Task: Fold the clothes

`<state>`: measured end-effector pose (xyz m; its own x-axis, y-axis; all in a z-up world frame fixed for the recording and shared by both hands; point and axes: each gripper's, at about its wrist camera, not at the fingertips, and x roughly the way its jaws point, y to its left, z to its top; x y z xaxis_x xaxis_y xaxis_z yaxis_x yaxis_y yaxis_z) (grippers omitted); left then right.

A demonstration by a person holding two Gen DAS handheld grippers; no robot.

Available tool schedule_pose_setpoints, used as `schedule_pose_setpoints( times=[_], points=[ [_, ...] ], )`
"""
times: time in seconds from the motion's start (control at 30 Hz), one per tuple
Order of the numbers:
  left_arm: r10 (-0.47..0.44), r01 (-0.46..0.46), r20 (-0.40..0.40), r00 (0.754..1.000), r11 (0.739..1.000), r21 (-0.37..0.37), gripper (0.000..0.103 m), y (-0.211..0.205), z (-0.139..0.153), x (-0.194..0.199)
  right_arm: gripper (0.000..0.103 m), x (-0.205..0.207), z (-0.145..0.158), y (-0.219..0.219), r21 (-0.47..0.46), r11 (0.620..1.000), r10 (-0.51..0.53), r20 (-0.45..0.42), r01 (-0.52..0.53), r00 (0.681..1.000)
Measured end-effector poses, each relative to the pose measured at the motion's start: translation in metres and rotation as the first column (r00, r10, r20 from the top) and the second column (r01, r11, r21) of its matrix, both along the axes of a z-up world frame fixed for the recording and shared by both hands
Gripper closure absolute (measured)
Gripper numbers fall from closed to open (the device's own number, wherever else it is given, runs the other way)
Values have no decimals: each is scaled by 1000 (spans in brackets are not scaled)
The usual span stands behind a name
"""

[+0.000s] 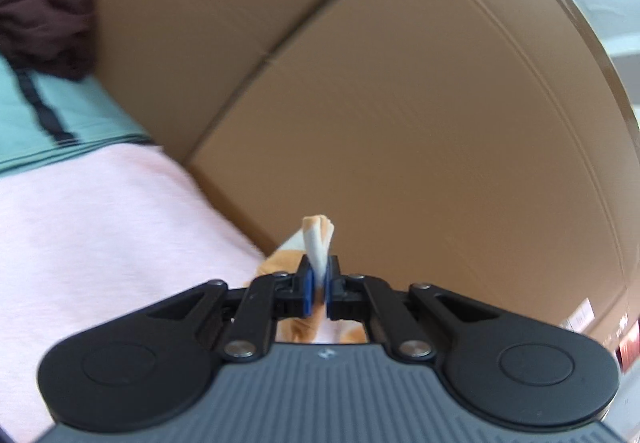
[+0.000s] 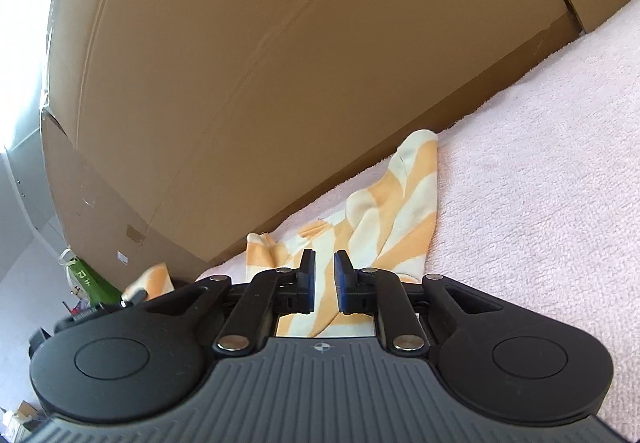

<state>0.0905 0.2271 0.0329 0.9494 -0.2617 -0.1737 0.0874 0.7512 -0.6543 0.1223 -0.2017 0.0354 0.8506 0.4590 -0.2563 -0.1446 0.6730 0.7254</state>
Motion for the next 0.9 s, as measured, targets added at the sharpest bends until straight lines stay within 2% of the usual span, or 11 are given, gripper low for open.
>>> schedule_pose_setpoints(
  times=[0.13, 0.27, 0.37, 0.47, 0.6, 0.73, 0.83, 0.9],
  points=[
    [-109, 109, -8, 994, 994, 15, 103, -37, 9, 18, 86, -34, -18, -1, -18, 1000, -1, 30, 2, 1000],
    [-187, 187, -3, 982, 982, 14, 103, -70, 22, 33, 83, -39, -16, -4, -31, 999, -11, 71, 13, 997],
    [-224, 223, 30, 974, 974, 27, 103, -90, 39, 41, 77, -41, -14, -7, -30, 999, -22, 84, 25, 996],
    [-262, 259, 53, 964, 964, 53, 103, -108, 54, 47, 77, -42, -13, -8, -31, 999, -22, 90, 25, 996],
    [-317, 313, 50, 947, 947, 73, 103, -134, 60, 50, 77, -47, -5, -7, -73, 996, -32, 127, 41, 991],
    [-375, 374, 45, 926, 927, 28, 103, -158, 60, 49, 77, -45, -4, -2, -97, 995, 0, 130, 12, 992],
    [-423, 422, 55, 905, 906, 28, 103, -179, 65, 45, 70, -44, -3, 0, -111, 994, 21, 122, -7, 992],
    [-449, 447, 65, 891, 894, 41, 103, -190, 68, 43, 68, -45, -3, -1, -116, 993, 19, 130, -4, 991]
  ],
)
